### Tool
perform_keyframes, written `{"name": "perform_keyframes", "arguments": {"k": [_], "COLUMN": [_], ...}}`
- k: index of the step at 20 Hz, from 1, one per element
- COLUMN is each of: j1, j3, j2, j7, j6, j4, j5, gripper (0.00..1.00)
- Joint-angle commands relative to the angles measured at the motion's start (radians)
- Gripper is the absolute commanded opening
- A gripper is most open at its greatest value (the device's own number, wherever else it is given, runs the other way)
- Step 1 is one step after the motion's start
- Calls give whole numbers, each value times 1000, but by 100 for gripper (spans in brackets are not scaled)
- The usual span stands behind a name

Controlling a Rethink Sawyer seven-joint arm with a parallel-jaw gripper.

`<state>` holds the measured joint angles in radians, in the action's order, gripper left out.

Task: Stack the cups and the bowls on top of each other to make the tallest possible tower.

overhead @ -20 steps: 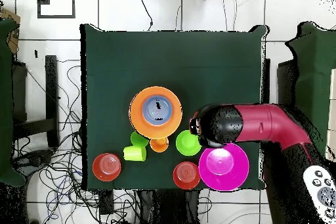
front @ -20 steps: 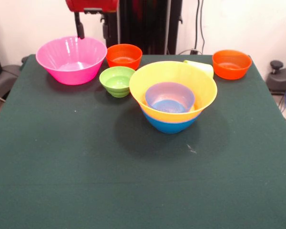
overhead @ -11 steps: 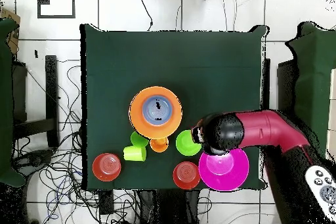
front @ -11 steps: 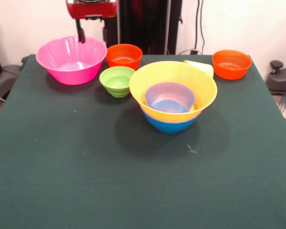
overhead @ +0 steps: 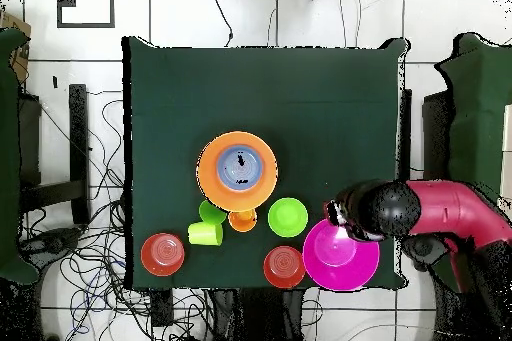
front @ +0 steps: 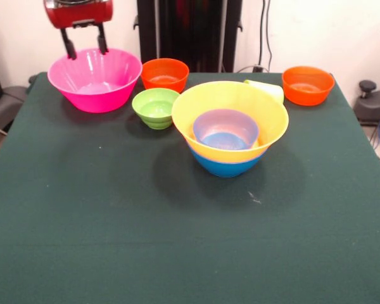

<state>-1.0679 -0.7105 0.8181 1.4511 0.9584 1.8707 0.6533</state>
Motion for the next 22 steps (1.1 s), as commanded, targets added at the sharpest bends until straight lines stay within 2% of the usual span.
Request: {"name": "perform_keyframes", "arguments": {"k": [1,6,10,16,22], "j1": [19,39,31,2,-2], "j3": [-46,-20,-18,-56,-70], "j2": [-103,-145,-149,-89,-84], "j7": [-380,-335,-336,-397,-439], "j6": [86,11,-4,76,130], "j4": [-56,-43,-33,-27,-72], "j5": [117,155,175,131,125], "gripper": [100,100,100,100,100]}}
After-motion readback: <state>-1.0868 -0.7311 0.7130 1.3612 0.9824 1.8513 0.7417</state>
